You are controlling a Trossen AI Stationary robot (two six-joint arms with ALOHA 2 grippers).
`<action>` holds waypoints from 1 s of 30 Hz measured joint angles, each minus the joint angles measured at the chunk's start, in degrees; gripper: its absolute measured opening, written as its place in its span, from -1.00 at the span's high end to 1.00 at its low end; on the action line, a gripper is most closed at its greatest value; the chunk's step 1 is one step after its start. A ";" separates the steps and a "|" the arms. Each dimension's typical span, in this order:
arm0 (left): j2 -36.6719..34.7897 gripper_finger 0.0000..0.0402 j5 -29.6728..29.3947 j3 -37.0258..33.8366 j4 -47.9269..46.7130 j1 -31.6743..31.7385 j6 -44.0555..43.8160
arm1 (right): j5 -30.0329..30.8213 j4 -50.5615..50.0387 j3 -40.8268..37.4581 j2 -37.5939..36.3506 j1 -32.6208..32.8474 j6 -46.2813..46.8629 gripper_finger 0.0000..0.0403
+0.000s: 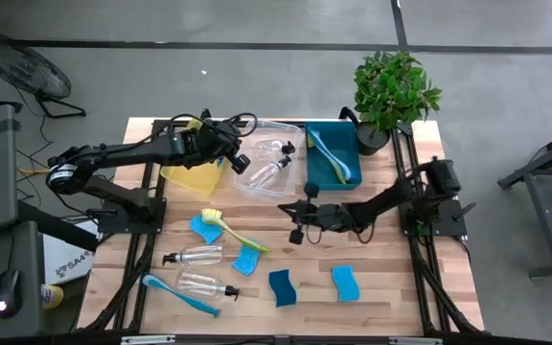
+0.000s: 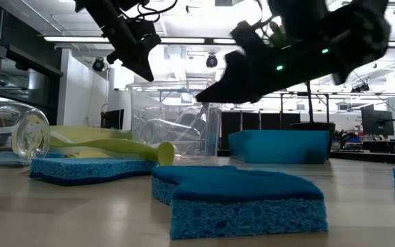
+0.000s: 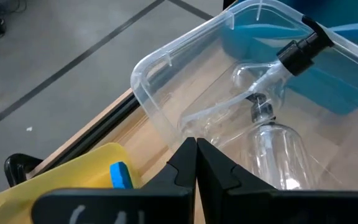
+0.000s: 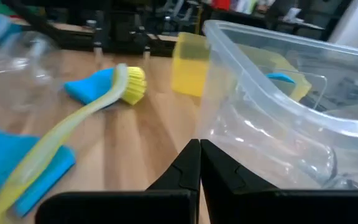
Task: Pick & Place Kitchen Sink Supplies
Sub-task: Adjust the transparent bin
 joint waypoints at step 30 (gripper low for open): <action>0.00 1.00 1.54 0.00 -3.32 0.13 -0.67 | 5.32 -7.45 5.56 5.51 -10.29 3.74 1.00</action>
